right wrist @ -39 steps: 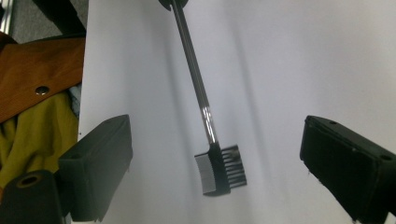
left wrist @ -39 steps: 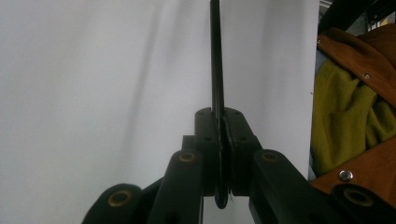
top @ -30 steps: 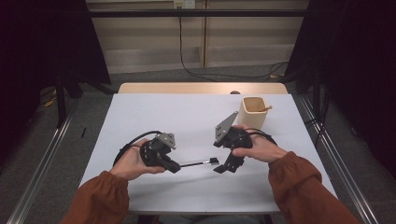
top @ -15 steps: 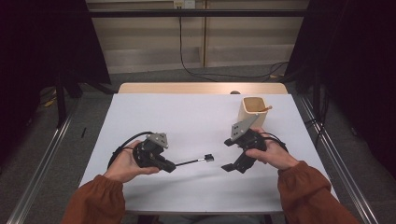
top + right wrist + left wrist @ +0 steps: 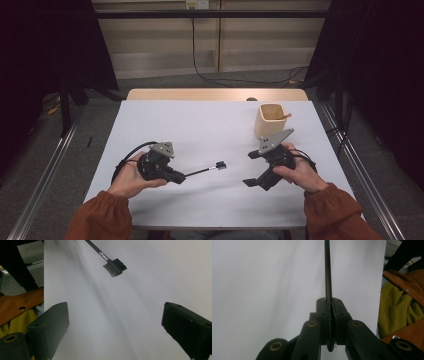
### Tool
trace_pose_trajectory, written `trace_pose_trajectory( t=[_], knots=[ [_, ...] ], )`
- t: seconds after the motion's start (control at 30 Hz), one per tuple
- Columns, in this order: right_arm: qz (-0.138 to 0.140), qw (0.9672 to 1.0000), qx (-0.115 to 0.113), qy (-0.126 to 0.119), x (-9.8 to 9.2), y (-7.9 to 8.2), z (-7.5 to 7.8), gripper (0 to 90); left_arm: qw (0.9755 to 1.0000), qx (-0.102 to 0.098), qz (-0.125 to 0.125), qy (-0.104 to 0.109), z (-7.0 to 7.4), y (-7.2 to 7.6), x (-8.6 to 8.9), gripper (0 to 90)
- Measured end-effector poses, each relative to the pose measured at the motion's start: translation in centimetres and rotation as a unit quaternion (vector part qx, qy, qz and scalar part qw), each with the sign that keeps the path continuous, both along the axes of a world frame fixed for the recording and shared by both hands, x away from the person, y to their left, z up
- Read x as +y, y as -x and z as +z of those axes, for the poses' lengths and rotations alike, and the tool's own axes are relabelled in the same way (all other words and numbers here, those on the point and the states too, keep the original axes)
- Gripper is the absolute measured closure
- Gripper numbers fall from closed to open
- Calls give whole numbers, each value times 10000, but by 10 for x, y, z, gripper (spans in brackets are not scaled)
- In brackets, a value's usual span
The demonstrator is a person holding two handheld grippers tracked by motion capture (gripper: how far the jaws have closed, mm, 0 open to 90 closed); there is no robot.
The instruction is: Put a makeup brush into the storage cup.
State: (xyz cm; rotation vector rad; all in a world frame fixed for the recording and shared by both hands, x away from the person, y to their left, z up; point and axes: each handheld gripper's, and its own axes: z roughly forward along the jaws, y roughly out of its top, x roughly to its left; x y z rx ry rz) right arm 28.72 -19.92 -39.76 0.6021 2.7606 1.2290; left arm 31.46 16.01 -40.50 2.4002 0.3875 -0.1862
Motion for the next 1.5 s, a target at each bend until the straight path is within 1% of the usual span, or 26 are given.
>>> trace_pose_trajectory(
  t=[0.03,0.07,0.1,0.17,0.23,0.27,0.37,0.4,0.47,0.5,0.53,0.63,0.7,0.77,0.83,0.9,0.97,1.07,1.23,1.27,1.33,1.4,1.43,1.47,1.5],
  knots=[
    [-59,10000,23,-57,-2,1,-1,72,10000,3,45,37,0,1,0,857],
    [-102,9999,-14,-67,-3,1,-1,73,10000,-10,72,68,1,1,2,856],
    [-150,9998,-3,-101,-5,2,-2,72,9998,15,126,130,1,1,3,856],
    [-245,9993,6,-267,-8,3,-4,71,9997,-17,158,171,1,1,5,857],
    [-325,9987,-62,-382,-10,5,-6,73,9994,-6,234,259,0,3,7,856],
    [-356,9983,-64,-447,-11,7,-7,73,9994,-16,238,260,0,3,8,856],
    [-337,9980,-100,-533,-11,11,-10,73,9990,-95,240,356,2,6,11,856],
    [-297,9979,-80,-572,-11,12,-12,73,9985,-118,268,469,4,8,12,856],
    [-335,9974,-90,-634,-11,15,-13,73,9979,-159,298,546,7,10,13,856],
    [-335,9969,-100,-700,-11,15,-13,73,9976,-184,320,579,7,11,13,856],
    [-359,9960,-92,-815,-12,16,-13,73,9976,-182,326,591,7,12,14,856],
    [-490,9937,-202,-989,-14,17,-12,73,9966,-191,426,677,5,12,16,856],
    [-579,9921,-222,-1093,-14,17,-12,73,9957,-159,490,775,3,12,18,857],
    [-625,9914,-280,-1115,-14,18,-13,72,9947,-162,552,854,2,11,20,856],
    [-643,9900,-257,-1229,-14,18,-14,70,9926,-162,625,1025,-1,11,23,856],
    [-668,9893,-285,-1264,-13,19,-14,68,9915,-172,675,1096,-2,12,25,856],
    [-669,9886,-280,-1323,-12,19,-14,67,9909,-211,698,1129,-2,12,26,856],
    [-678,9877,-285,-1382,-12,19,-15,67,9887,-215,743,1283,-1,13,26,856],
    [-670,9870,-349,-1416,-8,20,-15,67,9867,-281,827,1372,-2,16,23,856],
    [-635,9874,-373,-1398,-7,21,-15,66,9862,-282,830,1402,-2,17,22,857],
    [-619,9873,-383,-1413,-6,22,-15,66,9846,-300,852,1500,-2,17,22,856],
    [-622,9867,-384,-1449,-5,22,-16,66,9837,-381,865,1533,-1,18,22,857],
    [-628,9864,-384,-1470,-4,22,-16,64,9834,-375,837,1562,-1,19,22,857],
    [-643,9861,-374,-1488,-4,22,-16,56,9831,-415,818,1582,-1,19,21,857],
    [-657,9856,-377,-1508,-4,21,-16,54,9827,-453,852,1580,-1,20,20,857]
  ],
)
